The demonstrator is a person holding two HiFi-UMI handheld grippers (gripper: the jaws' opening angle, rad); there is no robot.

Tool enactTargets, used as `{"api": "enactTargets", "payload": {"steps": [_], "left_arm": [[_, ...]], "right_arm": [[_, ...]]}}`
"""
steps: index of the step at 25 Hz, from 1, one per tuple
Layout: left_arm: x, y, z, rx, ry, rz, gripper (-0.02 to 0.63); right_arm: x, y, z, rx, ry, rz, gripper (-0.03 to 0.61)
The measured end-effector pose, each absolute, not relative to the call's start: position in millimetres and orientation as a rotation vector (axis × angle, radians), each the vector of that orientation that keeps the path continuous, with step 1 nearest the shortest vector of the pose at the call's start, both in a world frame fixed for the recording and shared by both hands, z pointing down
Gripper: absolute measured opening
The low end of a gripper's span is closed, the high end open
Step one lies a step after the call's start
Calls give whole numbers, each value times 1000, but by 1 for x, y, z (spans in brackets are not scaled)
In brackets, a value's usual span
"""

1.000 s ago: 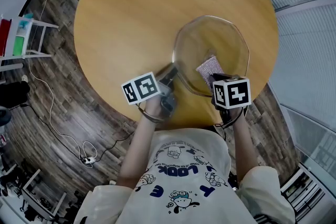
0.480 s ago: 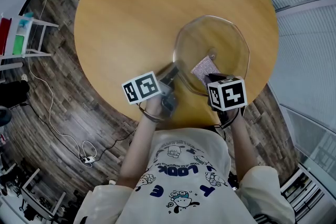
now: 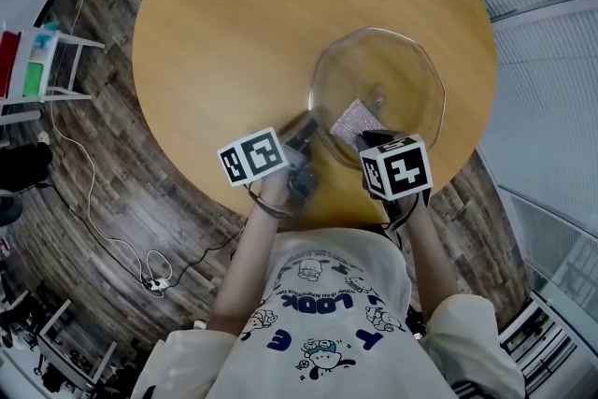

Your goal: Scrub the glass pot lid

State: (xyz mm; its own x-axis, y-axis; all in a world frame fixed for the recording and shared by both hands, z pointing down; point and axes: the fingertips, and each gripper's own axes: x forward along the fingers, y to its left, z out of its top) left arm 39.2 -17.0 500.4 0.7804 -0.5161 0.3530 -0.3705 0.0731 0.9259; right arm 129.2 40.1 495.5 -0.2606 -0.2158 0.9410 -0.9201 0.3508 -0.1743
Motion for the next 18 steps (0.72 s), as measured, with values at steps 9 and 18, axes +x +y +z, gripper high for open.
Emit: {"api": "enactTargets", "payload": {"steps": [9,18], "left_arm": [[40,-16,500,1519,-725,-170,74],[40,-17,498,1514,-708,-199,74]], "right_arm": [[116,37,496,981,-1734,937,43],[108,28,497,981,-1745,937,43]]}}
